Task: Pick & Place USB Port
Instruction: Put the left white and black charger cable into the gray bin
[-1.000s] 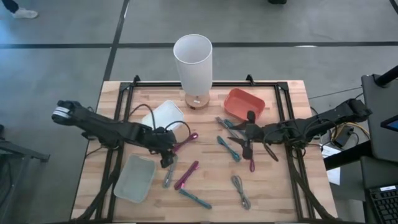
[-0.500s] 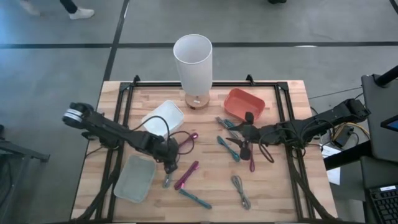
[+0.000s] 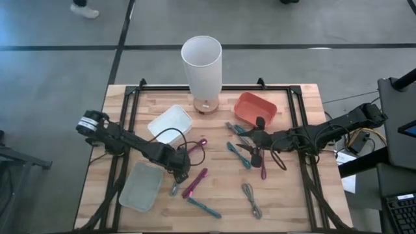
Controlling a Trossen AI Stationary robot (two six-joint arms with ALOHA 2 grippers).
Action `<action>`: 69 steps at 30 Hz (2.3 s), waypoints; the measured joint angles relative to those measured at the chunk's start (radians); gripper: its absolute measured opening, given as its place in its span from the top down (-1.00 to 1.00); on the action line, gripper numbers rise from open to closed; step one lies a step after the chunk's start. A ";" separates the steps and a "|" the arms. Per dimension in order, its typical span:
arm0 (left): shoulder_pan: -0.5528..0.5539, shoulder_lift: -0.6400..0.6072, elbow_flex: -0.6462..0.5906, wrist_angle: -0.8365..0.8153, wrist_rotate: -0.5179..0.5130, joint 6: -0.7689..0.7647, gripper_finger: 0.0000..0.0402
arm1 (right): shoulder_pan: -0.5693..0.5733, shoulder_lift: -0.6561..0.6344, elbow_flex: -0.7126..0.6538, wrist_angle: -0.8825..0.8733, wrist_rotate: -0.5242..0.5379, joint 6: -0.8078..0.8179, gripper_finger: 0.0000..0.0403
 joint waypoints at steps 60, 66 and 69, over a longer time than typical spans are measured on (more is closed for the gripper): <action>-0.357 -0.209 0.341 -0.772 -0.207 -0.674 0.96 | 0.000 0.000 -0.017 -0.002 0.001 0.011 0.08; -0.426 -0.209 0.249 -0.766 -0.139 -0.837 0.95 | 0.000 0.000 -0.026 -0.002 0.001 0.023 0.08; -0.457 -0.209 0.200 -0.762 -0.104 -0.924 0.95 | 0.000 0.000 -0.026 -0.002 0.001 0.023 0.08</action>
